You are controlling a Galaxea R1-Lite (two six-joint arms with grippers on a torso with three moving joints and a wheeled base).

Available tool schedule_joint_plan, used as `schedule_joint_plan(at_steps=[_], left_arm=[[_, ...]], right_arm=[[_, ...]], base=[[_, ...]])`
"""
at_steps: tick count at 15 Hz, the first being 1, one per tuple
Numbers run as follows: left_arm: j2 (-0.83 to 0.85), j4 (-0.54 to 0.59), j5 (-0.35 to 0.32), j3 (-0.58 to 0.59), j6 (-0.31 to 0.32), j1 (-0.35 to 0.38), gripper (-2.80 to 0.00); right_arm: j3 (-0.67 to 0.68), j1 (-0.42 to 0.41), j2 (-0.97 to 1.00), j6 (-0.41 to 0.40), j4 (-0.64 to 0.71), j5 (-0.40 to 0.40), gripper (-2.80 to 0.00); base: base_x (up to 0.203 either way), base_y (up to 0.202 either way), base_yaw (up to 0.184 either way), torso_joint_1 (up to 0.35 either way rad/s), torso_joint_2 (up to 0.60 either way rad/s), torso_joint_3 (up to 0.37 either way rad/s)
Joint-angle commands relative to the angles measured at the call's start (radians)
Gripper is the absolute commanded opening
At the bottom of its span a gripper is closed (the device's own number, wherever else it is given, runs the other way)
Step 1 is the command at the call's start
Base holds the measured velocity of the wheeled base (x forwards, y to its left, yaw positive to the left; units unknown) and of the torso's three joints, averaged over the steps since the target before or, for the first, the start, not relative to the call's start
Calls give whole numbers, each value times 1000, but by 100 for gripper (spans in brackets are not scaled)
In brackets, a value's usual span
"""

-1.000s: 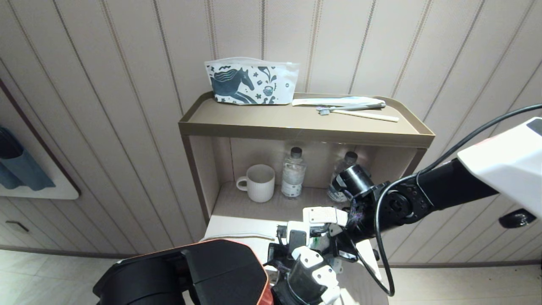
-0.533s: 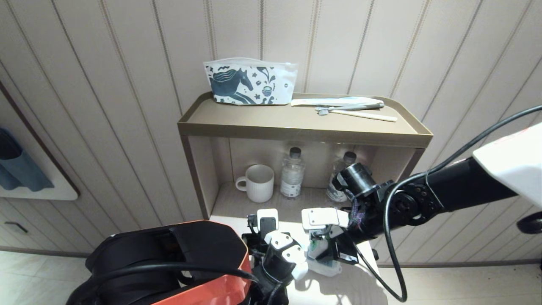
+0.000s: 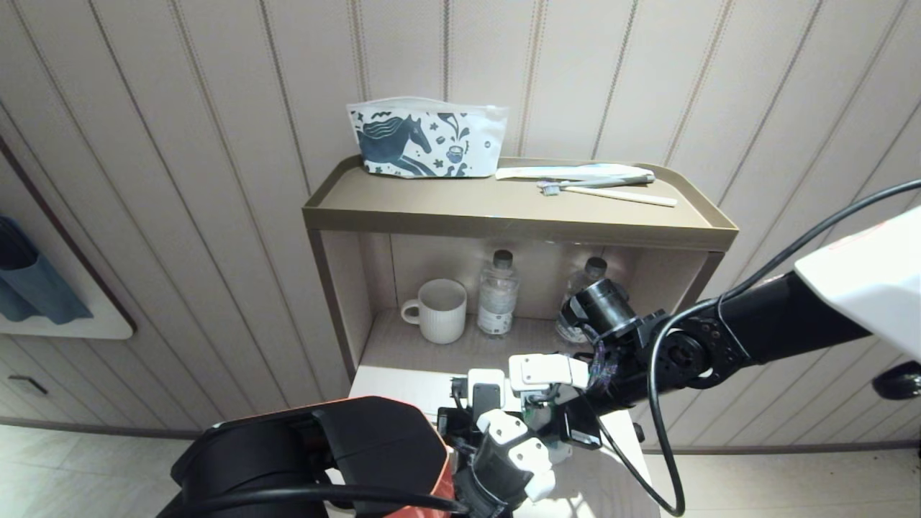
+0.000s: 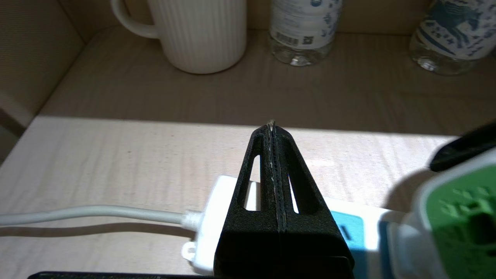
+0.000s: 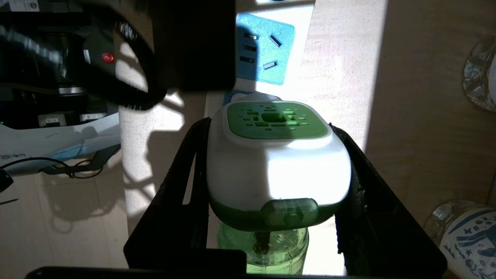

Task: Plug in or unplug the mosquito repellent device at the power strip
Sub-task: Hold the socket with your left hand and unplug it with your right hand

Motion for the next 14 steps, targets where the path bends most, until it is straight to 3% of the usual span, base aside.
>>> schedule_joint_plan(at_steps=[1,6,8,14], left_arm=[[26,9,4,-32,-2,-7,-280],[45,21,2,-30,-2,-12,-280],[49,24,2,-31,-2,-12,-280],[54,32,-6,-25,-2,-14,-280]], right_arm=[[2,1,-1,-4,1,4,-280],[10,0,-19,22,-21,43,-280],[45,-6,-15,41,-111,65,-280],[48,3,-22,62,-116,95,-280]], base=[[0,0,0,0,0,0],[0,0,0,0,0,0],[0,0,0,0,0,0],[0,0,0,0,0,0]])
